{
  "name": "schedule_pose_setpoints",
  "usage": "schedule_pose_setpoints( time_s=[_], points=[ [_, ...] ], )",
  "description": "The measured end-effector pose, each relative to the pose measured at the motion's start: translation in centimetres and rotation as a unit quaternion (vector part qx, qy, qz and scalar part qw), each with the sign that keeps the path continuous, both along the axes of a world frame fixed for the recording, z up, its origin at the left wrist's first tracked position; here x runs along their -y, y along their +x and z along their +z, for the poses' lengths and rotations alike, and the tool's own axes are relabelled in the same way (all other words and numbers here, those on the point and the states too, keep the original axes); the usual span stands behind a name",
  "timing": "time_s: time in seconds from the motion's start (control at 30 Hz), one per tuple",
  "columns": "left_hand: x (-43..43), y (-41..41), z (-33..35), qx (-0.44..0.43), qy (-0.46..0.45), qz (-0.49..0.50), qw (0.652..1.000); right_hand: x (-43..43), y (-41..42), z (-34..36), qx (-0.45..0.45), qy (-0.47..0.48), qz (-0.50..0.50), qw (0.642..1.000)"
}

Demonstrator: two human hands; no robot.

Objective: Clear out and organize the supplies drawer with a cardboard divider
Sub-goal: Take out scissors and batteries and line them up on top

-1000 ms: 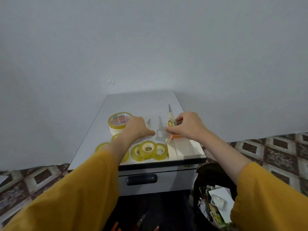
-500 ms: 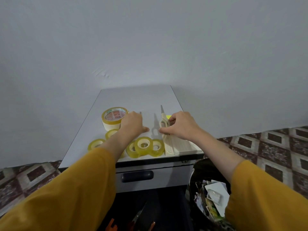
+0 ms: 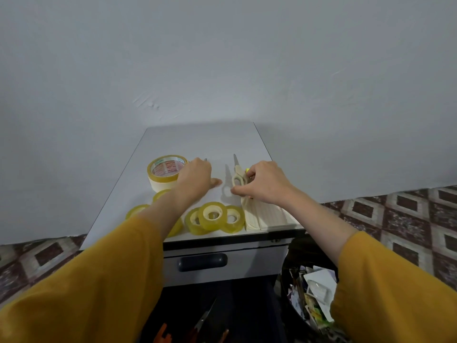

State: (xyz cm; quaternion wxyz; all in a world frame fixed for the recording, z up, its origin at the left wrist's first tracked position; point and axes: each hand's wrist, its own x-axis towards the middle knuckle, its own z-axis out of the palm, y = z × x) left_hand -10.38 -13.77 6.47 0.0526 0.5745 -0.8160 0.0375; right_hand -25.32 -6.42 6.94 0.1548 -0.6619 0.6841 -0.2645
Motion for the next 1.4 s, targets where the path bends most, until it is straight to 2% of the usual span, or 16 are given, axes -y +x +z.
schedule_pose_setpoints(
  time_s=[0.13,0.27,0.57,0.8,1.4],
  points=[
    [-0.6,2.8,1.2,-0.151,-0.059,-0.040,0.986,0.7,1.1,1.2,-0.025,-0.006,0.005,1.000],
    [-0.1,6.9,1.7,-0.217,-0.092,-0.006,0.972,1.6,2.6,2.0,-0.023,0.001,0.008,1.000],
    [0.6,12.5,0.2,-0.146,0.068,0.029,0.986,3.9,5.4,1.2,-0.063,0.056,0.007,0.996],
    [0.8,12.7,-0.1,-0.164,0.043,0.005,0.986,5.1,6.0,0.4,-0.115,0.063,0.014,0.991],
    [1.1,13.7,0.7,-0.142,0.061,0.049,0.987,7.2,6.1,-0.9,-0.071,0.081,0.000,0.994]
  ],
)
